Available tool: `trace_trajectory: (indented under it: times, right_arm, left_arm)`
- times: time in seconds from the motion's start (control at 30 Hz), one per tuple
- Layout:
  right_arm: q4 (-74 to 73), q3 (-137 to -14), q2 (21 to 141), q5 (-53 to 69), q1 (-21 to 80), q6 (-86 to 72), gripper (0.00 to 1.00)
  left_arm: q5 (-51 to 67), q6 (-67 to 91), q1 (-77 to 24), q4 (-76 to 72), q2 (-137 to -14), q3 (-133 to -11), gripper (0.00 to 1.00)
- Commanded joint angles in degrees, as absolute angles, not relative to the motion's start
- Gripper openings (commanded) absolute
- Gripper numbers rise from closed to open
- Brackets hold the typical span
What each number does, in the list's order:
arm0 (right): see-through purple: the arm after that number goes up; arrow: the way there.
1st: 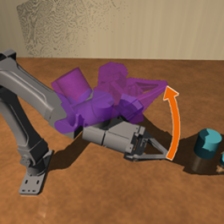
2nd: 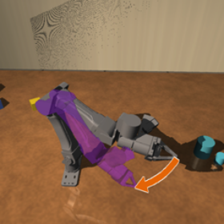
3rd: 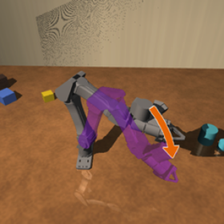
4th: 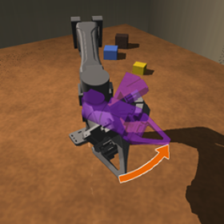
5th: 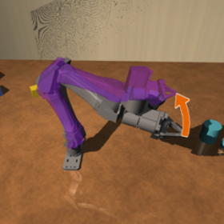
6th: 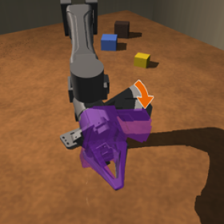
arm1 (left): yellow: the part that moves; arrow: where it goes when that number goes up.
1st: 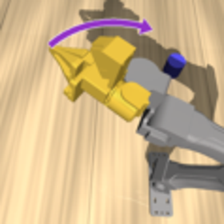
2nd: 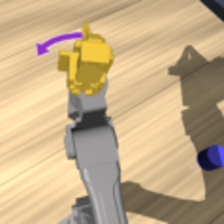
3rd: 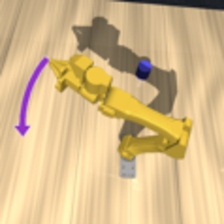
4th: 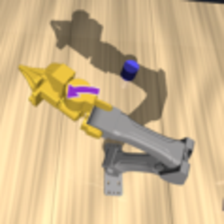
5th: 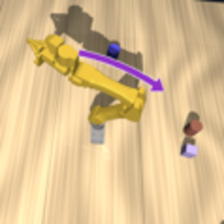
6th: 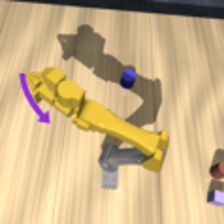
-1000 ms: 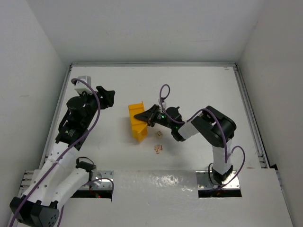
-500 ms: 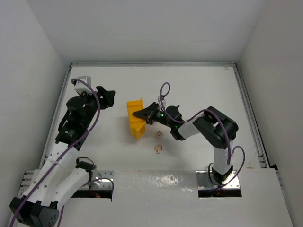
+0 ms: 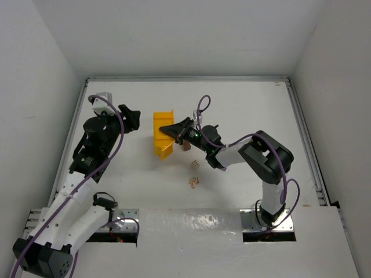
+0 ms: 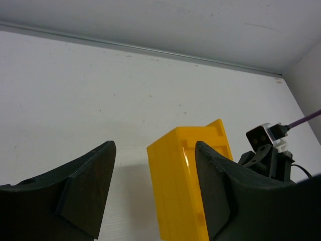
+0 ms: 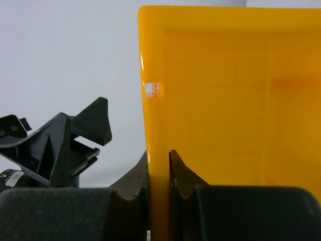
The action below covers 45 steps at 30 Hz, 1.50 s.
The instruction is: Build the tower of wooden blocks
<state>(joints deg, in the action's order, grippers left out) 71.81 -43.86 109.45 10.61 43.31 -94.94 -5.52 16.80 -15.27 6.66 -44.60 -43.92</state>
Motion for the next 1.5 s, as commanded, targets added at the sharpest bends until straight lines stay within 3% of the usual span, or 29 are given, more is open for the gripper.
trace_trajectory:
  times: [0.0, 0.07, 0.17, 0.3, 0.5, 0.6, 0.7, 0.77, 0.97, 1.17, 1.47]
  right_arm:
    - [96.86, -49.81, 108.00, 8.87, 43.15, -93.87, 0.00]
    - [97.03, -50.29, 111.62, 10.36, 43.76, -100.33, 0.00]
    - [96.94, -38.68, 106.45, 5.66, 46.58, -90.64, 0.00]
    - [96.94, -51.83, 112.93, 8.61, 42.63, -95.27, 0.00]
    - [94.93, -44.73, 108.02, 10.08, 47.55, -82.89, 0.00]
    - [82.40, -46.75, 102.94, 13.08, 46.41, -73.16, 0.00]
    - [53.30, -50.35, 97.83, 11.35, 47.37, -56.13, 0.00]
    - [43.20, -53.42, 96.42, 8.80, 47.29, -50.74, 0.00]
    - [28.32, -55.98, 95.36, -3.07, 47.64, -32.72, 0.00]
    - [5.21, -69.93, 97.90, -20.44, 47.37, -13.29, 0.00]
    - [-11.59, -74.26, 99.23, -19.42, 32.62, -6.24, 0.00]
  left_arm:
    - [-5.89, 16.35, -13.80, 4.66, -44.65, -44.38, 0.61]
    - [-6.76, 16.17, -13.62, 5.01, -44.56, -44.30, 0.61]
    - [-7.65, 15.99, -13.62, 4.75, -43.95, -43.51, 0.61]
    - [-6.59, 15.47, -13.62, 4.66, -45.53, -44.12, 0.61]
    - [-8.00, 14.77, -13.62, 4.13, -44.91, -43.50, 0.61]
    - [-8.17, 14.68, -13.54, 4.13, -46.31, -43.77, 0.61]
    - [-8.26, 14.33, -13.54, 4.22, -46.41, -43.86, 0.60]
    - [-8.26, 14.06, -13.45, 4.13, -46.23, -43.94, 0.60]
    - [-7.74, 14.24, -12.92, 3.87, -46.76, -44.12, 0.59]
    - [-6.24, 14.59, -12.57, 4.04, -45.09, -44.12, 0.59]
    - [-2.73, 15.64, -12.48, 4.13, -40.78, -43.95, 0.59]
